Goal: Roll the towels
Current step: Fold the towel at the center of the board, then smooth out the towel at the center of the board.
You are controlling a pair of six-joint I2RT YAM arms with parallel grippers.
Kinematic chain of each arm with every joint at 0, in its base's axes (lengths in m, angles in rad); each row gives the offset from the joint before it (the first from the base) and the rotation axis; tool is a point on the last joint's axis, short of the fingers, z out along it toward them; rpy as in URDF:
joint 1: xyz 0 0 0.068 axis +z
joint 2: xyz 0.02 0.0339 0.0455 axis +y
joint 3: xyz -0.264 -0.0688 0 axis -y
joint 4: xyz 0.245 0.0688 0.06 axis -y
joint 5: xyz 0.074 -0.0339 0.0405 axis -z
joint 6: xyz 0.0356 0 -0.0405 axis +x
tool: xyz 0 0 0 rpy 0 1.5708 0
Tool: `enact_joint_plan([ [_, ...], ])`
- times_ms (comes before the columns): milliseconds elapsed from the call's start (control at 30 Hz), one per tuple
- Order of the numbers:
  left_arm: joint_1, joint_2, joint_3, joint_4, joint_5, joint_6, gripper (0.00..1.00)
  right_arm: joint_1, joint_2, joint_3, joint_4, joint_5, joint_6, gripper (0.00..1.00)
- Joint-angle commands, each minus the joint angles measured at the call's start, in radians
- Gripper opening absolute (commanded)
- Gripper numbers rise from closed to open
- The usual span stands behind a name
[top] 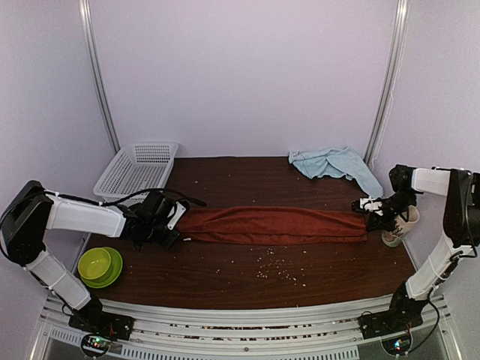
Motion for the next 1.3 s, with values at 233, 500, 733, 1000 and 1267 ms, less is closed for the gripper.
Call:
enact_joint_plan([
  [233,-0.021,-0.086,0.016,0.004,-0.036,-0.010,0.68,0.036,-0.016,0.022,-0.025,0.009,0.028,0.51],
  [500,-0.027,-0.225,0.014,0.078,0.059,-0.009,0.98,0.097,-0.096,0.081,0.010,-0.069,0.103,0.70],
  [733,-0.101,-0.065,0.155,0.096,0.057,0.072,0.98,0.304,-0.278,-0.069,0.381,-0.073,0.316,0.68],
  [1000,-0.212,0.203,0.321,0.210,0.211,0.376,0.88,0.566,-0.253,-0.150,0.633,0.016,0.452,0.54],
  [1267,-0.218,0.370,0.466,0.204,0.308,0.510,0.79,0.702,-0.066,-0.130,0.680,0.129,0.518,0.52],
])
